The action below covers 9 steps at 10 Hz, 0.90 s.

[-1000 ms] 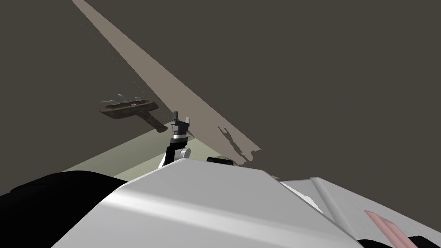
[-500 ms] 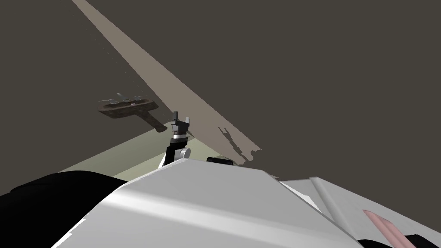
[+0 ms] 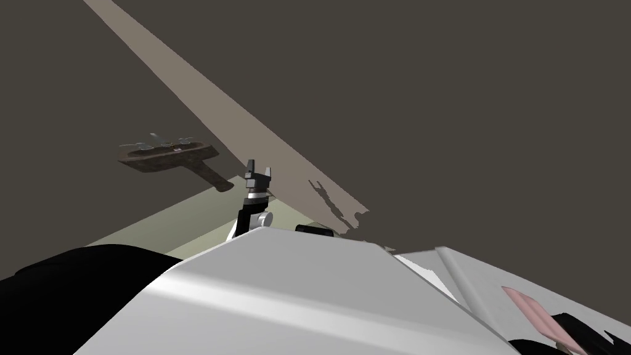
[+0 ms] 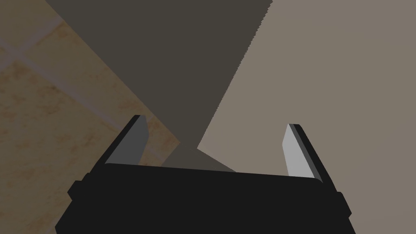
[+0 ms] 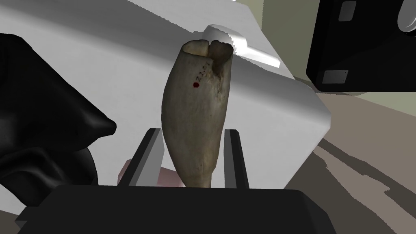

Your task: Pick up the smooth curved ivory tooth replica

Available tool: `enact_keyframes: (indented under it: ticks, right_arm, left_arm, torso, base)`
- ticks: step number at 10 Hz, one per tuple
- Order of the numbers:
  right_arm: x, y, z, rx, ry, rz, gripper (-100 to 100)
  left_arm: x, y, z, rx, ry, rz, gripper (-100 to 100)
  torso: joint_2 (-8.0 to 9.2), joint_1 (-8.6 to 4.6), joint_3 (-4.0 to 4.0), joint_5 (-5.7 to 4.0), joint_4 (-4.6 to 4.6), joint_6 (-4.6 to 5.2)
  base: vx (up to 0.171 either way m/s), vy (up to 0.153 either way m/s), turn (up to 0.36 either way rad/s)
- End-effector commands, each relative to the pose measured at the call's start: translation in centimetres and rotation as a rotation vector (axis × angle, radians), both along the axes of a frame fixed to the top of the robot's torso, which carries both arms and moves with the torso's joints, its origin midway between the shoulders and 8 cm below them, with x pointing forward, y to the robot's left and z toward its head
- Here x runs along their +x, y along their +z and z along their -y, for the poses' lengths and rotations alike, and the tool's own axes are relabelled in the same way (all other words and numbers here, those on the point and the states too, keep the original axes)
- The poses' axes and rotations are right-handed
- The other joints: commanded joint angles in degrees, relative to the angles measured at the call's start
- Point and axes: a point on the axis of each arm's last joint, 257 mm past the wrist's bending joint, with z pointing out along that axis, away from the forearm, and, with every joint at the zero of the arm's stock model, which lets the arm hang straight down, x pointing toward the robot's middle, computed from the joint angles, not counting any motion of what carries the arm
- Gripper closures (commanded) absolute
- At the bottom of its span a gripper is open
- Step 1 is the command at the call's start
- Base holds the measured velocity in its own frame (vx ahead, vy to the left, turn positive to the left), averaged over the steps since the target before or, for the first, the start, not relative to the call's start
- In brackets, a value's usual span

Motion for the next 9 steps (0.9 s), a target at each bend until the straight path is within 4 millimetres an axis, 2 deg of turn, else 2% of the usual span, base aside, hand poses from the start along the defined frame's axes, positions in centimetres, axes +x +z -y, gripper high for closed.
enact_keyframes:
  ticks: [1, 2, 4, 5, 6, 7, 9]
  right_arm:
    - [0.3, 0.0, -0.1, -0.001, -0.001, 0.008, 100]
    - [0.7, 0.0, 0.0, -0.005, -0.013, 0.023, 100]
    - [5.2, -0.3, -1.0, 0.014, 0.056, 0.017, 100]
    - [5.9, -0.2, -0.9, 0.013, 0.063, 0.026, 100]
    - [8.4, -0.1, -1.5, 0.017, 0.101, 0.026, 100]
    - [8.5, -0.1, -1.4, 0.015, 0.090, 0.036, 100]
    - [12.3, 0.1, -2.7, 0.024, 0.162, 0.026, 100]
  left_arm:
    - [0.0, 0.0, 0.0, 0.000, 0.000, 0.000, 0]
    - [0.0, 0.0, 0.0, 0.000, 0.000, 0.000, 0]
    - [0.0, 0.0, 0.0, 0.000, 0.000, 0.000, 0]
    - [0.0, 0.0, 0.0, 0.000, 0.000, 0.000, 0]
    - [0.0, 0.0, 0.0, 0.000, 0.000, 0.000, 0]
    - [0.0, 0.0, 0.0, 0.000, 0.000, 0.000, 0]
    - [0.0, 0.0, 0.0, 0.000, 0.000, 0.000, 0]
  torso:
    - [0.00, 0.00, 0.00, 0.00, 0.00, 0.00]
    - [0.01, 0.00, 0.01, 0.00, 0.01, -0.02]
    - [-0.04, -0.04, -0.02, 0.00, 0.00, 0.06]
    - [-0.02, -0.11, -0.01, -0.11, -0.02, 0.24]
    - [0.04, -0.14, 0.02, -0.14, 0.00, 0.12]
    - [0.03, -0.14, 0.02, -0.13, 0.00, 0.15]
    - [0.06, -0.19, 0.03, -0.15, 0.01, 0.17]
  base:
    - [-0.003, -0.004, 0.027]
    - [-0.003, -0.001, 0.011]
    - [0.020, -0.030, -0.338]
    - [0.021, -0.020, -0.162]
    - [0.013, -0.023, -0.226]
    - [0.010, -0.014, -0.110]
    - [0.021, -0.030, -0.310]
